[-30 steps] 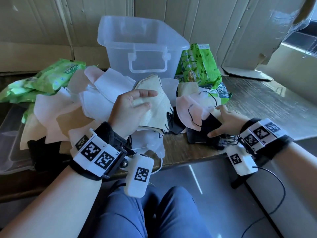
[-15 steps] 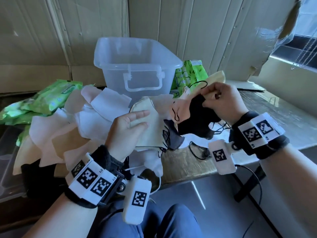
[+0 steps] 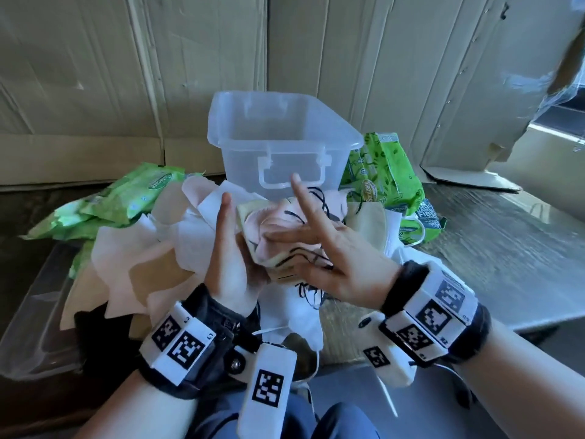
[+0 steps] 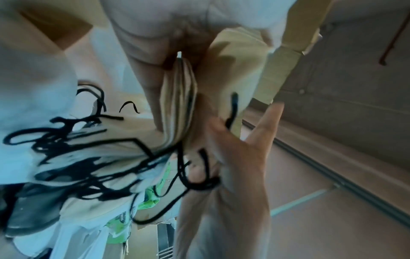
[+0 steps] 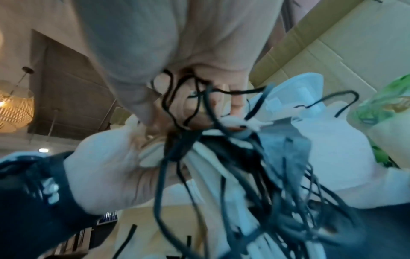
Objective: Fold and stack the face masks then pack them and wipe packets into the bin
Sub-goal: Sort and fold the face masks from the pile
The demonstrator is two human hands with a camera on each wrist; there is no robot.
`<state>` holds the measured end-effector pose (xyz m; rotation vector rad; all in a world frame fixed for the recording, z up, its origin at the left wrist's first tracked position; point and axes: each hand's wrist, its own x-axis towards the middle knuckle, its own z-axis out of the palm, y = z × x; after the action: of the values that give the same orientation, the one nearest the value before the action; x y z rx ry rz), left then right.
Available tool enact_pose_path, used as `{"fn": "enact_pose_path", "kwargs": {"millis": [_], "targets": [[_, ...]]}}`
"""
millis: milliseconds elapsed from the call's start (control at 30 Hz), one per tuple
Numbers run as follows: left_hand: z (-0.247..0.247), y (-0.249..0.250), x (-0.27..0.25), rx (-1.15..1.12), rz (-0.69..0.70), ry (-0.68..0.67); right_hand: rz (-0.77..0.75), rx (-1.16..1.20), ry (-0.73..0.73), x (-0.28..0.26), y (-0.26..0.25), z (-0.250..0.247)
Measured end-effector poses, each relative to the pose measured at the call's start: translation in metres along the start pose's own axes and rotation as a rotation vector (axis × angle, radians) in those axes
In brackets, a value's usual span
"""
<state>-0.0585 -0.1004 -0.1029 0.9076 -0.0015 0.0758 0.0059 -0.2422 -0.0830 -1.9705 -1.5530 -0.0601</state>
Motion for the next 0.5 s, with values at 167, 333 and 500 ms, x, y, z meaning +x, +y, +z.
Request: {"fn": "enact_pose_path", "kwargs": {"millis": [167, 333, 500], "targets": [[0.005, 0.002, -0.003, -0.147, -0.044, -0.037, 0.086, 0.257, -0.003, -0.002, 0.006, -0.007], [-0.002, -0.003, 0.003, 0.090, 0.117, 0.211, 0.169, 0.340, 0.215, 0.003, 0.017, -0.008], [-0.005, -0.010, 0.004, 0.363, 0.108, 0.346, 0.290, 0.100, 0.205, 0.013, 0.018, -0.014]]}}
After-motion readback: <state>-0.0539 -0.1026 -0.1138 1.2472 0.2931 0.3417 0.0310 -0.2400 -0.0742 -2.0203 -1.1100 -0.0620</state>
